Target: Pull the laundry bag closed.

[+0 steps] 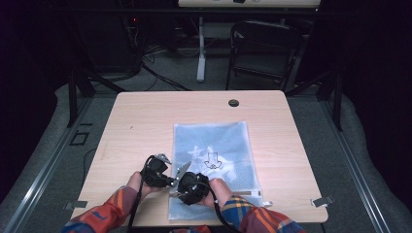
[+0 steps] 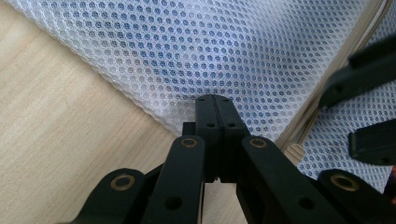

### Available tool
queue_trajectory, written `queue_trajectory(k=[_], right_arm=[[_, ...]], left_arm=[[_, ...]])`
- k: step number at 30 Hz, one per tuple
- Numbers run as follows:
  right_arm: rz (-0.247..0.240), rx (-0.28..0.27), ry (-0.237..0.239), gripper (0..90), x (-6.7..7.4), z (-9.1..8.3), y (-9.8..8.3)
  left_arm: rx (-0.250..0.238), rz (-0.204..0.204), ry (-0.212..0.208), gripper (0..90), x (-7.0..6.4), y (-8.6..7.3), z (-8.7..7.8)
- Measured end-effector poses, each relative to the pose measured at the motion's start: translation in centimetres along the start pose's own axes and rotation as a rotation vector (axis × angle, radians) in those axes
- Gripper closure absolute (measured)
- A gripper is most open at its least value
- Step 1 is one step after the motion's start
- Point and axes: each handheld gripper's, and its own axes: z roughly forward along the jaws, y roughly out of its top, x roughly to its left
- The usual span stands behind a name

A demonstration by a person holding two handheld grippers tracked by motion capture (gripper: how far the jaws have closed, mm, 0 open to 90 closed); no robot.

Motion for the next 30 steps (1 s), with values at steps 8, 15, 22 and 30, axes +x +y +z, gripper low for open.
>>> queue_trajectory(k=[8, 15, 22, 30], right_arm=[[-0.007, 0.0, 0.008, 71.3, 0.3, 1.4, 1.2], [-0.006, 0.007, 0.023, 75.4, 0.0, 2.2, 1.4], [-0.015, 0.024, 0.01, 80.7, 0.3, 2.9, 1.1], [-0.022, 0.015, -0.005, 81.0, 0.5, 3.0, 0.9]], left_arm=[[-0.007, -0.008, -0.009, 90.0, 0.2, -0.1, 0.1], [-0.002, 0.002, -0.007, 90.0, 0.2, 0.0, 0.1], [-0.007, -0.002, -0.008, 88.9, 0.2, 0.0, -0.1], [0.002, -0.012, -0.044, 88.6, 0.0, -0.4, -1.0]])
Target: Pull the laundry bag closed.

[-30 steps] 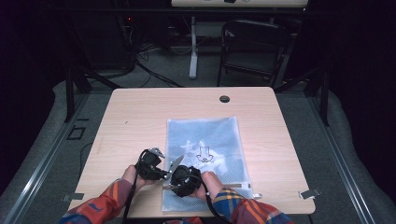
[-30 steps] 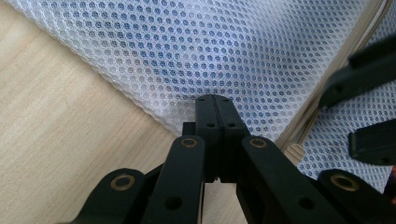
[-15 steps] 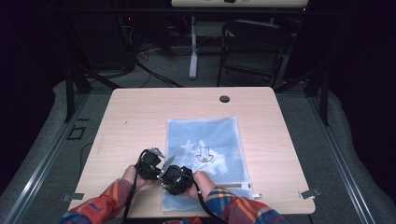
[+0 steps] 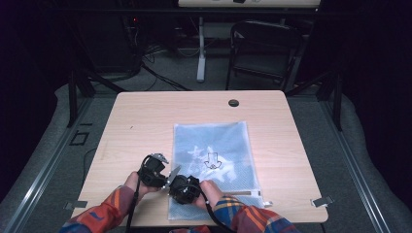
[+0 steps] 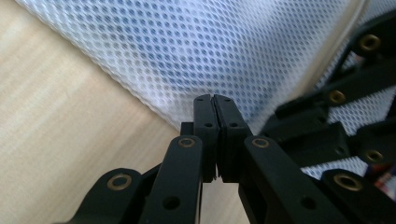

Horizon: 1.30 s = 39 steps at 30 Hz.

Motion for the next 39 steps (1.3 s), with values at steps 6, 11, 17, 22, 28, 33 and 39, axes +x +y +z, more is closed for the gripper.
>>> queue_trajectory(k=[6, 11, 17, 22, 28, 33, 39], right_arm=[[-0.001, -0.008, -0.007, 81.3, 0.13, 0.02, -0.17], [-0.009, -0.007, -0.025, 81.9, 0.34, 0.0, -0.17], [-0.008, -0.005, -0.025, 82.2, 0.37, -0.06, -0.13], [-0.023, -0.008, -0.039, 82.3, 0.52, -0.16, -0.2], [-0.024, -0.005, -0.042, 82.4, 0.52, -0.29, -0.23], [-0.024, -0.002, -0.04, 82.4, 0.46, -0.35, -0.25], [-0.025, 0.006, -0.041, 82.3, 0.34, -0.53, -0.33]], left_arm=[[0.05, 0.008, -0.018, 89.5, -0.36, -0.25, 0.38], [0.062, 0.019, 0.015, 90.0, -0.69, -0.2, 0.74], [0.055, 0.016, 0.013, 90.0, -0.65, -0.3, 0.78], [0.05, 0.007, -0.007, 90.0, -0.28, -0.42, 0.73], [0.05, 0.009, -0.01, 90.0, -0.23, -0.41, 0.74], [0.052, 0.013, -0.007, 90.0, -0.27, -0.4, 0.72], [0.049, 0.014, -0.01, 90.0, -0.22, -0.42, 0.74]])
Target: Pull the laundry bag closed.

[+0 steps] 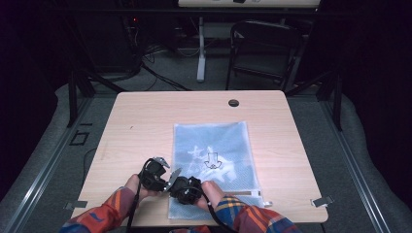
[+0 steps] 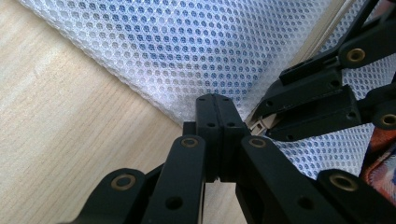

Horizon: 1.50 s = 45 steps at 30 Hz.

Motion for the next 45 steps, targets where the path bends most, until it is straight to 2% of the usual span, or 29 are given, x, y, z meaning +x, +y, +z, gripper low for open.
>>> queue_trajectory(k=[23, 31, 32, 33, 35, 40, 45], right_arm=[[-0.015, 0.032, 0.003, 82.2, -0.5, -0.8, -0.5], [-0.01, 0.033, 0.005, 82.1, -0.4, -0.6, -0.6], [-0.011, 0.034, 0.005, 82.1, -0.4, -0.6, -0.6], [-0.009, 0.032, 0.003, 82.1, -0.4, -0.5, -0.6], [-0.018, 0.04, 0.004, 82.1, -0.4, -0.5, -0.5], [-0.011, 0.037, 0.011, 82.1, -0.5, -0.4, -0.5], [-0.021, 0.037, 0.004, 82.1, -0.4, -0.4, -0.5]], left_arm=[[-0.003, 0.0, -0.007, 90.0, 0.1, 0.0, 0.0], [-0.004, 0.016, 0.013, 90.0, -0.3, 0.0, 0.0], [0.004, 0.035, 0.034, 90.0, -0.4, 0.2, -0.1], [0.002, 0.033, 0.039, 90.0, -0.4, 0.2, -0.3], [-0.019, 0.019, 0.026, 87.7, -0.3, 0.2, -0.7], [-0.039, -0.001, -0.005, 88.4, -0.5, 0.0, -1.2], [-0.014, 0.01, -0.036, 89.4, -0.9, 0.1, -0.7]])
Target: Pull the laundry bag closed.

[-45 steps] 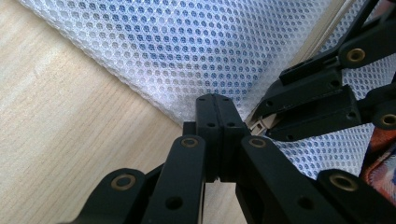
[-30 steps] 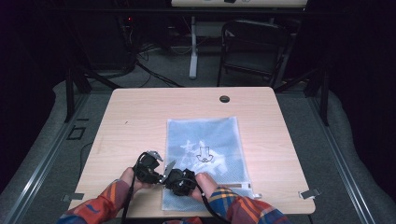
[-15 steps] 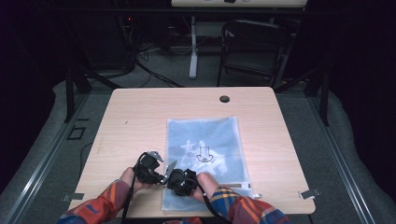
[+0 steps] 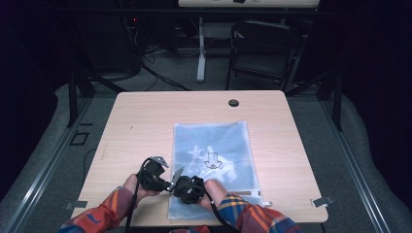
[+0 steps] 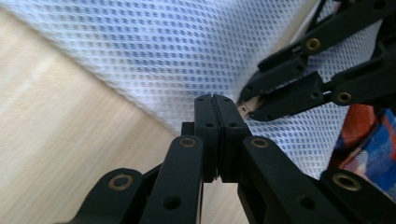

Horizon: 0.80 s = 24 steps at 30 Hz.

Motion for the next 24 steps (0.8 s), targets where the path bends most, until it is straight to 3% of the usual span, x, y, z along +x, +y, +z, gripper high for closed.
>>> queue_trajectory(k=[8, 24], right_arm=[[-0.008, 0.01, -0.004, 82.1, 0.11, 0.04, 0.15], [-0.029, 0.032, -0.006, 82.4, 0.1, -0.18, 0.21]], left_arm=[[0.038, 0.022, 0.032, 90.0, -0.31, 0.06, 0.87], [0.042, 0.025, 0.021, 90.0, -0.05, -0.01, 0.89]])
